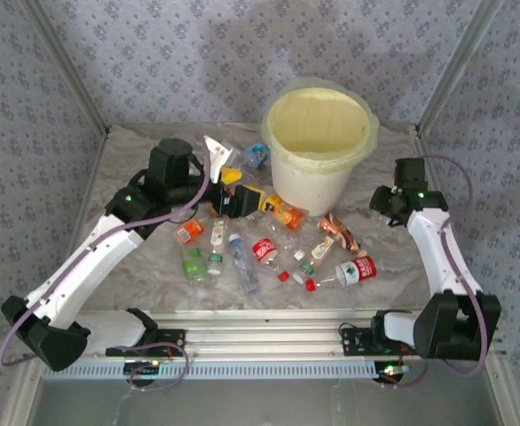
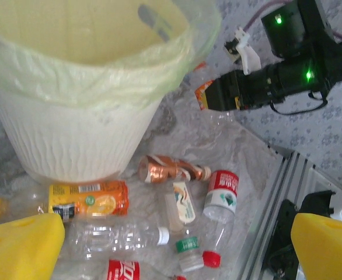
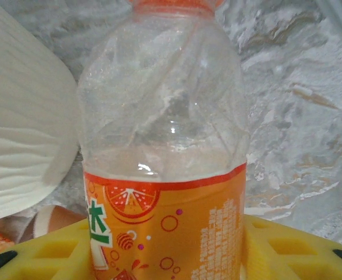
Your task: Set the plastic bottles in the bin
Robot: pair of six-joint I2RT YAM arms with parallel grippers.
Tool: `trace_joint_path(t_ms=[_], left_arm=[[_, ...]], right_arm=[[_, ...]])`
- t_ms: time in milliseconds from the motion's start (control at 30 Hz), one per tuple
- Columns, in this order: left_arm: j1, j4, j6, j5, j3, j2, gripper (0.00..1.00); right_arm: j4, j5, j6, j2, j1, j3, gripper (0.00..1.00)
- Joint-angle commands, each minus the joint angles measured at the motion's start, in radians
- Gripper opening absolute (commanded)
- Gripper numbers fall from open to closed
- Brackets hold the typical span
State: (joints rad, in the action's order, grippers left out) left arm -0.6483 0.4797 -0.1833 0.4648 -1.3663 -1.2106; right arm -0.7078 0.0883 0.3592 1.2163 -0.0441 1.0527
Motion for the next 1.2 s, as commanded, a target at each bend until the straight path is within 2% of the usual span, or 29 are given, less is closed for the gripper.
trace_joint_path(t_ms=[0,167,300,433,567,833,1000,1167], left_arm=[[-0.007,0.047,0.031,0.022,-0.093,-0.017,1.0],[-0.006,0.076,0.04,0.01,-0.204,-0.05,1.0],[-0.006,0.073,0.055,0.014,-0.222,-0.062,1.0],[-0.006,0.066,0.134,0.012,-0.154,-0.051,1.0],[-0.006,-0.036,0.18,-0.018,-0.018,-0.009,1.0],[-0.006,-0.144,0.198,-0.045,0.131,0.035,1.0],[-0.006,-0.232,0.168,-0.077,0.213,0.081,1.0],[-0.007,-0.242,0.167,-0.091,0.239,0.088,0.99]], right_arm=[[-0.071,0.035,0.014,-0.065,0.014,0.091,0.53],[-0.122,0.075,-0.009,-0.109,0.059,0.228,0.52],[-0.121,0.096,-0.029,-0.125,0.101,0.321,0.52],[-0.086,0.121,-0.073,-0.117,0.174,0.404,0.52],[-0.049,0.141,-0.122,-0.085,0.248,0.481,0.52],[0.0,0.117,-0.199,0.065,0.354,0.62,0.52],[-0.012,0.091,-0.24,0.194,0.383,0.742,0.52],[-0.049,0.041,-0.26,0.314,0.39,0.847,0.52]])
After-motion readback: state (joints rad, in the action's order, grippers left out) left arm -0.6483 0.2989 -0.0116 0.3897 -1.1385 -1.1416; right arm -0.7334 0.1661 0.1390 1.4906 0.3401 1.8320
